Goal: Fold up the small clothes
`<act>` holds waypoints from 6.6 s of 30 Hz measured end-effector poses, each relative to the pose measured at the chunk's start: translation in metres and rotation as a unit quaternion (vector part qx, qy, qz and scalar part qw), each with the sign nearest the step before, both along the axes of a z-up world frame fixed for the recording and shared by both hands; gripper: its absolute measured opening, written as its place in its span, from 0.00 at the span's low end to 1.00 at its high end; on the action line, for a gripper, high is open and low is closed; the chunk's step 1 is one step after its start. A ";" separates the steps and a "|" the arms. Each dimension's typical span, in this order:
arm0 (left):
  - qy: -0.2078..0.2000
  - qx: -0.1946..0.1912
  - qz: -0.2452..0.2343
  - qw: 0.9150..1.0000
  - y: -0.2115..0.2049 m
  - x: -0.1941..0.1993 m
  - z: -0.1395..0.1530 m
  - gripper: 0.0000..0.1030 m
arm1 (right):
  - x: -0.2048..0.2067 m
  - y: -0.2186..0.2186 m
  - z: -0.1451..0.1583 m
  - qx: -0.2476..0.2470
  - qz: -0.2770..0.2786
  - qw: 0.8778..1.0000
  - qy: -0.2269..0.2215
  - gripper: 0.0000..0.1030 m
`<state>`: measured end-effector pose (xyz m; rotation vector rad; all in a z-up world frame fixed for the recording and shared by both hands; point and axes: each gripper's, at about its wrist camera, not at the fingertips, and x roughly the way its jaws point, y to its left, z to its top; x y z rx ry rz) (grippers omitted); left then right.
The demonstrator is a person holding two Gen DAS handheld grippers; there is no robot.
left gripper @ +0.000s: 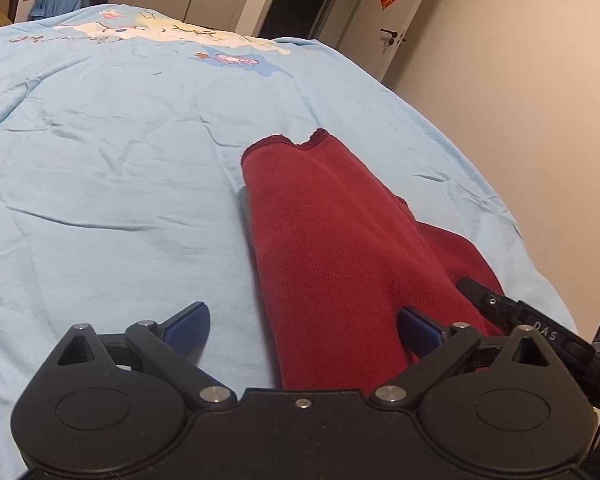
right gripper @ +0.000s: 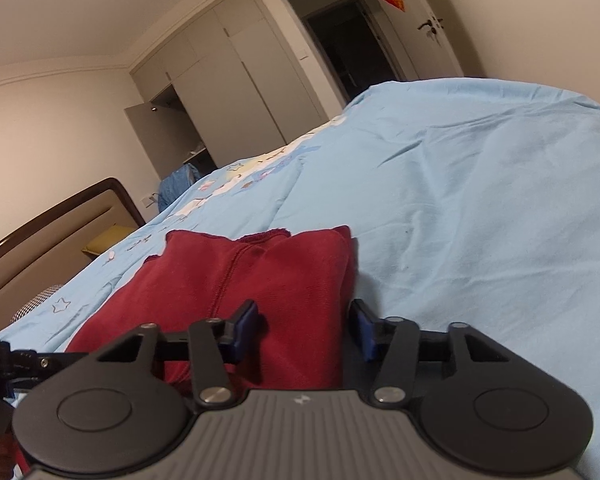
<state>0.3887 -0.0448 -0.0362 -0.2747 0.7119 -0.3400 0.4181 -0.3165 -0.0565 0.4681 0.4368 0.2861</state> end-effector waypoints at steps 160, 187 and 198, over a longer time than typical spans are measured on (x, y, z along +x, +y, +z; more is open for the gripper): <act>-0.115 0.114 0.162 0.973 0.057 -0.186 0.039 0.99 | -0.143 0.130 0.076 -0.186 -0.014 0.974 -0.132 1.00; -0.091 0.099 0.155 0.979 0.057 -0.184 0.034 0.99 | -0.144 0.135 0.074 -0.186 -0.010 0.974 -0.128 1.00; -0.074 0.102 0.161 0.979 0.055 -0.181 0.036 0.99 | -0.141 0.133 0.073 -0.186 -0.008 0.975 -0.121 1.00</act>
